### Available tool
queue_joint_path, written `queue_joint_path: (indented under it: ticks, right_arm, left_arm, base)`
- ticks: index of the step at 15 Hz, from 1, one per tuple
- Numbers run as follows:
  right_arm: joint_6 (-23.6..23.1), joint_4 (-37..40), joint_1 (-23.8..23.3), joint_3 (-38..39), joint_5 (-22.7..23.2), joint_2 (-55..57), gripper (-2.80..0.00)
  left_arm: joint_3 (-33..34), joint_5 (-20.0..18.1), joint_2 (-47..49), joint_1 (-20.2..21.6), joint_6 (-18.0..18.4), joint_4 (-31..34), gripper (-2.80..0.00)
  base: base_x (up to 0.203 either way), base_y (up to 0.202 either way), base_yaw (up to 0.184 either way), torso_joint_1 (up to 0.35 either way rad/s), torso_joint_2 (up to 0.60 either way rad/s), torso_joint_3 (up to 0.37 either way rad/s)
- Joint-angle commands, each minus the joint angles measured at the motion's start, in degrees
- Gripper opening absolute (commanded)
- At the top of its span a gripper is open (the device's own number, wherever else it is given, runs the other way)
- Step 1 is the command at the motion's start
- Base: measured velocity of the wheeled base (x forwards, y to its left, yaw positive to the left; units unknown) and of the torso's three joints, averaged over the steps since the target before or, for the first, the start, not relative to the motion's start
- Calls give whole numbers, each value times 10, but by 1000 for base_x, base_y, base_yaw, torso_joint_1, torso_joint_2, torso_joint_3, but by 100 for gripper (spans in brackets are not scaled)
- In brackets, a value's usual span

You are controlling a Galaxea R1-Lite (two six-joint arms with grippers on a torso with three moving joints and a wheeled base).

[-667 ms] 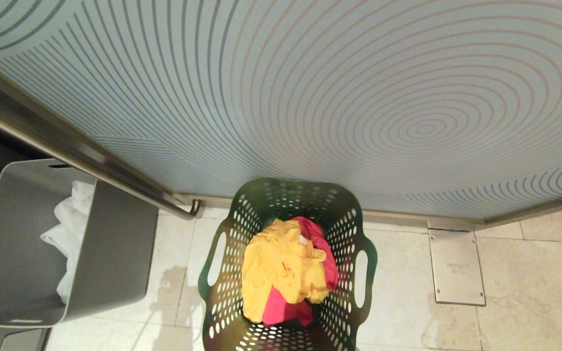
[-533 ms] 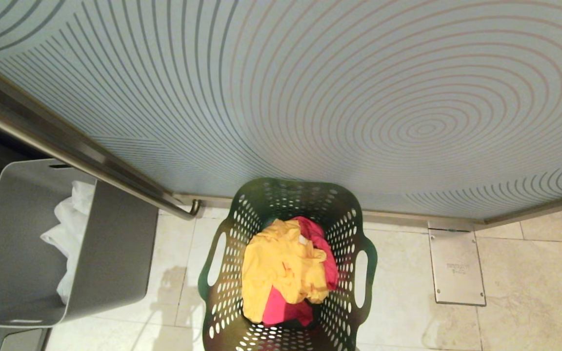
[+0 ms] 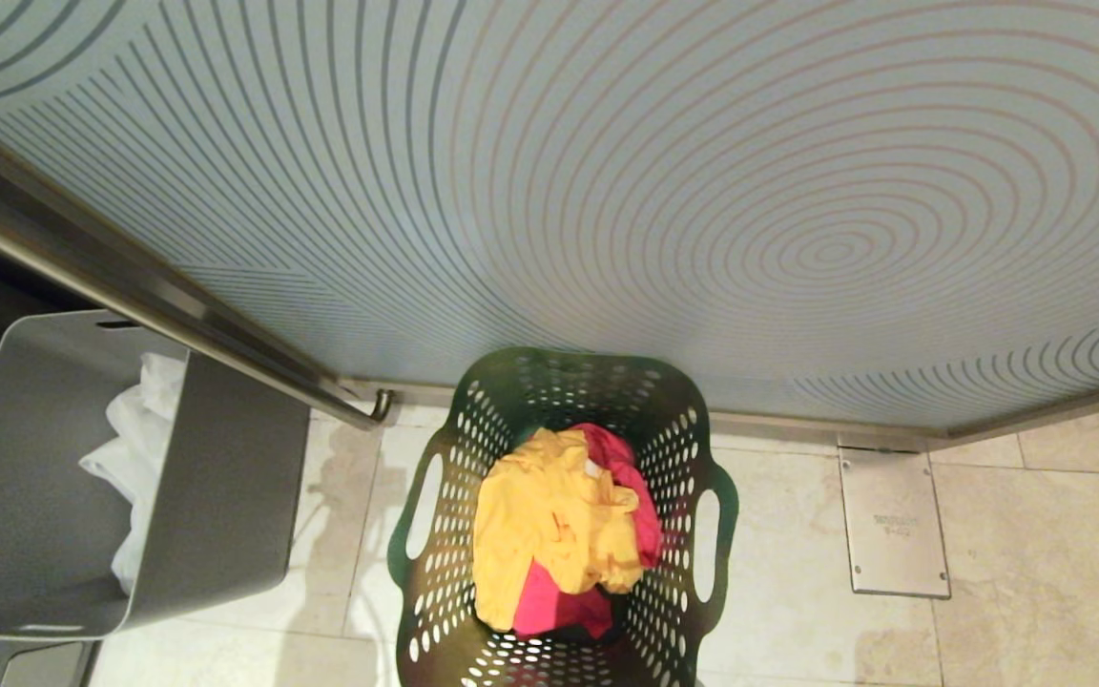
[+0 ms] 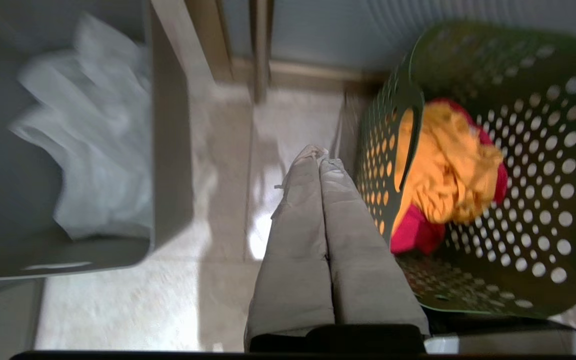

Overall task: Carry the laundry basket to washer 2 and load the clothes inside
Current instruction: Pick up the clothes basket and put it beside the washing machine

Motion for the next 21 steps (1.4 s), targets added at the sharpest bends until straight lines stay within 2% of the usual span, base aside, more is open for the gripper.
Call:
queue_joint_path:
  ticks: [1, 3, 4, 5, 7, 9, 13, 16, 17, 18, 19, 20, 21]
  right_arm:
    - [21, -79, 11, -34, 9, 260, -280]
    - [55, -183, 37, -60, 19, 389, -280]
    - [84, -223, 67, -81, 24, 432, -280]
    - [121, -241, 114, -105, 30, 458, -280]
    - [201, -209, 204, -157, 42, 465, -280]
    - [263, -176, 262, -199, 49, 467, -280]
    - [288, -139, 307, -212, 58, 483, -280]
    - [325, -107, 346, -215, 76, 495, -280]
    - [324, -97, 348, -215, 77, 495, -280]
    - [325, -87, 350, -215, 86, 495, -280]
    - [325, -82, 357, -213, 88, 495, -195]
    - [327, -77, 363, -214, 87, 495, 0]
    - [328, -77, 364, -214, 88, 494, 0]
  left_arm:
    - [-57, -15, 236, -23, 2, -7, -280]
    - [-89, 0, 338, -90, 0, -21, -280]
    - [-105, 15, 373, -134, -6, -27, -280]
    - [-124, 27, 401, -161, -13, -32, -280]
    - [-133, 37, 402, -172, -27, -34, -280]
    - [-132, 37, 400, -175, -46, -32, -280]
    - [-129, 37, 413, -196, -48, -27, -280]
    - [-110, 35, 413, -203, -54, -32, -280]
    - [-109, 35, 413, -210, -56, -32, -134]
    - [-108, 35, 413, -223, -66, -32, 0]
    - [-110, 35, 413, -237, -81, -32, 0]
    - [-112, 35, 414, -240, -88, -32, 0]
    - [-113, 35, 414, -240, -88, -31, 0]
  base:
    - [0, 0, 0, 0, 0, 0]
    - [0, 0, 0, 0, 0, 0]
    - [0, 0, 0, 0, 0, 0]
    - [0, 0, 0, 0, 0, 0]
    - [0, 0, 0, 0, 0, 0]
    - [0, 0, 0, 0, 0, 0]
    - [0, 0, 0, 0, 0, 0]
    - [0, 0, 0, 0, 0, 0]
    - [0, 0, 0, 0, 0, 0]
    - [0, 0, 0, 0, 0, 0]
    - [0, 0, 0, 0, 0, 0]
    - [0, 0, 0, 0, 0, 0]
    - [0, 0, 0, 0, 0, 0]
